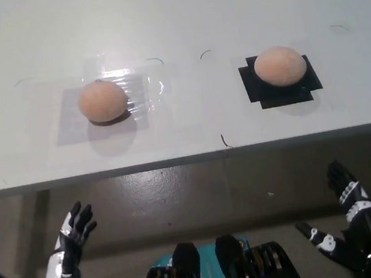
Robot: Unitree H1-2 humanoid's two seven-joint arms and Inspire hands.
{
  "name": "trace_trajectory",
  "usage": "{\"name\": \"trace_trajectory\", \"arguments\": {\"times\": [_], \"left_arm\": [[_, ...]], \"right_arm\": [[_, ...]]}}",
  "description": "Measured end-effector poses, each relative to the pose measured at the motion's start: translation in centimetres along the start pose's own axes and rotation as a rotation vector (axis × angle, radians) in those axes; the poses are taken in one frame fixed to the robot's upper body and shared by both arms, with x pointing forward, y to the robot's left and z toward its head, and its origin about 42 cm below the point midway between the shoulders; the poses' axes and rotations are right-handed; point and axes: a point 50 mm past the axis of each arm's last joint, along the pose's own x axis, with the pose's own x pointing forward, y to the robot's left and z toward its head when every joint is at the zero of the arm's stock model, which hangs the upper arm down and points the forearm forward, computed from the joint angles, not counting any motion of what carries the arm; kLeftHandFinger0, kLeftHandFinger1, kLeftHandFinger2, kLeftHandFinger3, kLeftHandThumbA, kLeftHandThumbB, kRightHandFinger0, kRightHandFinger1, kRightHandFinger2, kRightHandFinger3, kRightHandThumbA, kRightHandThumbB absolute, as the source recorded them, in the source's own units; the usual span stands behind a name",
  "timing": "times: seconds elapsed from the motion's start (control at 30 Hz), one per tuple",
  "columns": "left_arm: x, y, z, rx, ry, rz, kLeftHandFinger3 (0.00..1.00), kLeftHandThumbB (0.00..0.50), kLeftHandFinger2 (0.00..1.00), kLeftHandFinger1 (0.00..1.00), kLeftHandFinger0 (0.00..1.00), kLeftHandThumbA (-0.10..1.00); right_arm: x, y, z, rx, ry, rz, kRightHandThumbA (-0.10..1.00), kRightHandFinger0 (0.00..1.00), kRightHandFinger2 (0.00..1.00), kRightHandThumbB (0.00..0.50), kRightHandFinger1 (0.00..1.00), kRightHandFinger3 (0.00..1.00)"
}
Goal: Use both hands to push two dumpling toys together to the middle
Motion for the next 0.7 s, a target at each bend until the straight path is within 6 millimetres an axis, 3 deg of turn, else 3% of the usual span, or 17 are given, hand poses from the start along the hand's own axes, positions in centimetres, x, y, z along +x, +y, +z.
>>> {"name": "trace_trajectory", "arguments": {"times": [0.1,0.3,0.4,0.5,0.6,0.7], "left_arm": [[0.6,0.6,1.4,0.010,-0.055,-0.014,1.00,0.290,1.00,1.00,1.00,1.00],[2.5,2.3,2.9,0.039,-0.117,-0.007,1.00,0.329,1.00,1.00,1.00,1.00],[3.9,3.2,3.4,0.059,-0.139,-0.002,1.00,0.322,1.00,1.00,1.00,1.00],[5.7,3.8,4.0,0.068,-0.171,-0.003,1.00,0.277,1.00,1.00,1.00,1.00],[7.2,4.3,4.6,0.074,-0.198,0.003,1.00,0.276,1.00,1.00,1.00,1.00],[9.5,4.9,5.3,0.084,-0.225,0.016,1.00,0.281,1.00,1.00,1.00,1.00]], "right_arm": [[1.2,-0.8,0.9,-0.013,-0.048,-0.013,1.00,1.00,1.00,0.261,1.00,1.00],[3.4,-2.5,2.2,-0.033,-0.120,-0.031,1.00,1.00,1.00,0.281,1.00,1.00],[4.4,-2.9,2.7,-0.034,-0.148,-0.040,1.00,1.00,1.00,0.285,1.00,1.00],[5.9,-3.2,3.5,-0.032,-0.185,-0.046,1.00,1.00,1.00,0.234,1.00,1.00],[7.5,-3.4,4.4,-0.035,-0.222,-0.048,1.00,1.00,1.00,0.188,1.00,1.00],[9.8,-3.8,5.2,-0.039,-0.260,-0.052,1.00,1.00,1.00,0.180,1.00,1.00]]}}
